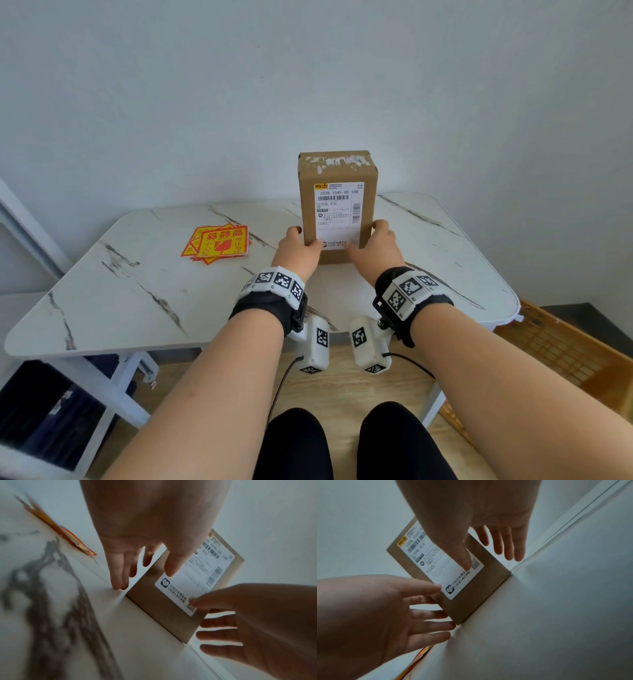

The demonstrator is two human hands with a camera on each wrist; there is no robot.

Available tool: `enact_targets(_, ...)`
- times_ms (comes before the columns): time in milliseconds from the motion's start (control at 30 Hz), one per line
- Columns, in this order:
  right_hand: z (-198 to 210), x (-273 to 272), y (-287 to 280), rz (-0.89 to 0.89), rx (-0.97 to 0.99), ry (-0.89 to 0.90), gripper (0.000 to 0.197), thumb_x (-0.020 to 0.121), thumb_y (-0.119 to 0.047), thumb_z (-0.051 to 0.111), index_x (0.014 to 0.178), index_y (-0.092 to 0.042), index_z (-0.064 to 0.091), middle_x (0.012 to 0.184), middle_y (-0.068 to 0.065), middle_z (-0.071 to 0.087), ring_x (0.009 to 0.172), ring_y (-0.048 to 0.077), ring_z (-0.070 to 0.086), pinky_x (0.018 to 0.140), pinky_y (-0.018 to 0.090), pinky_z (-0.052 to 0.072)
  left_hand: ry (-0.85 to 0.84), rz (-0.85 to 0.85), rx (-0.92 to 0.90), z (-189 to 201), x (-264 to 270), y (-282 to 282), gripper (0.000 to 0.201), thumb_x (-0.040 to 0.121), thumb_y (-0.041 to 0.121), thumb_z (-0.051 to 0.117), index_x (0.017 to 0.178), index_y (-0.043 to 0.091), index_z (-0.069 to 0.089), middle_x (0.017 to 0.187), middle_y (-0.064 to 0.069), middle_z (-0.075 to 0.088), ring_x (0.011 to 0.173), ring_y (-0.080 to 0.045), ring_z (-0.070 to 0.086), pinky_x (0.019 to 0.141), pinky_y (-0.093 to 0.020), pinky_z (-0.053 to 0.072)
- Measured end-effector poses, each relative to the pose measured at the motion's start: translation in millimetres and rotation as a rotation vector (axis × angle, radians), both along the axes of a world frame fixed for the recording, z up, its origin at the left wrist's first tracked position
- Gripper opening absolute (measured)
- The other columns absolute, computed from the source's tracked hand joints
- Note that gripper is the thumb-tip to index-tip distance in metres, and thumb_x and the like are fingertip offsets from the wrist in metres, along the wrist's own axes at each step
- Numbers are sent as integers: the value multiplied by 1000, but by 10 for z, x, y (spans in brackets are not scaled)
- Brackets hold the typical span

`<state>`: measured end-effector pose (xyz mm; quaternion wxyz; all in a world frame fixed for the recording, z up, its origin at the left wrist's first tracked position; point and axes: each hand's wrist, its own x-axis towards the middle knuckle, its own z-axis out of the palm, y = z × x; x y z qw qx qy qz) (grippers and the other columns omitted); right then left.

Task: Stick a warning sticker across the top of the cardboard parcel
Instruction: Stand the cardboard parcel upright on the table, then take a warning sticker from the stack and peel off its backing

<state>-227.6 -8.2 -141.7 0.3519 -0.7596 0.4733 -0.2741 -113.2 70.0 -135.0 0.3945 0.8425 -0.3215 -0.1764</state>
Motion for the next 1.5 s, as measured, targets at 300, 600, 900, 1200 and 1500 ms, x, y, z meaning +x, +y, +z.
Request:
enact_targets(300, 360, 52, 445, 19, -289, -109, 13, 90, -13, 46, 103, -12, 47, 105, 5, 58, 82, 27, 59, 66, 35, 48, -133, 29, 190, 198, 350, 432, 65, 91, 27, 55, 148, 10, 28, 144, -15, 46, 126, -33, 52, 95, -34, 45)
enact_targets(600, 342, 868, 759, 355, -171, 37, 26, 92, -13, 49, 116, -16, 56, 106, 4, 64, 86, 20, 61, 78, 35, 54, -128, 74, 366, 165, 1055, 978, 70, 77, 22, 62, 142, 14, 37, 133, -13, 56, 118, -34, 56, 97, -39, 48)
enact_targets(900, 276, 1604, 708, 519, -50, 536, 27, 96, -17, 47, 112, -2, 62, 113, 13, 66, 103, 30, 61, 80, 32, 47, -220, -138, 721, 52, 1389, 990, 75, 95, 38, 48, 156, 21, 7, 164, -5, -5, 151, -30, -4, 122, -44, 9)
enact_targets(1200, 16, 1879, 642, 348, -10, 555, 35, 93, -25, 54, 63, -15, 39, 69, 3, 48, 81, 27, 54, 69, 32, 42, -345, -272, 820, -53, 1340, 1023, 74, 97, 43, 40, 156, 14, 4, 164, -8, -1, 151, -33, 3, 120, -45, 15)
enact_targets(1500, -35, 1993, 647, 260, 137, 324, 16, 89, -15, 57, 74, -12, 50, 68, 2, 51, 72, 25, 54, 51, 26, 36, -368, -327, 833, 100, 1271, 1104, 67, 99, 38, 39, 156, 14, 10, 164, -6, 4, 150, -30, 12, 118, -41, 20)
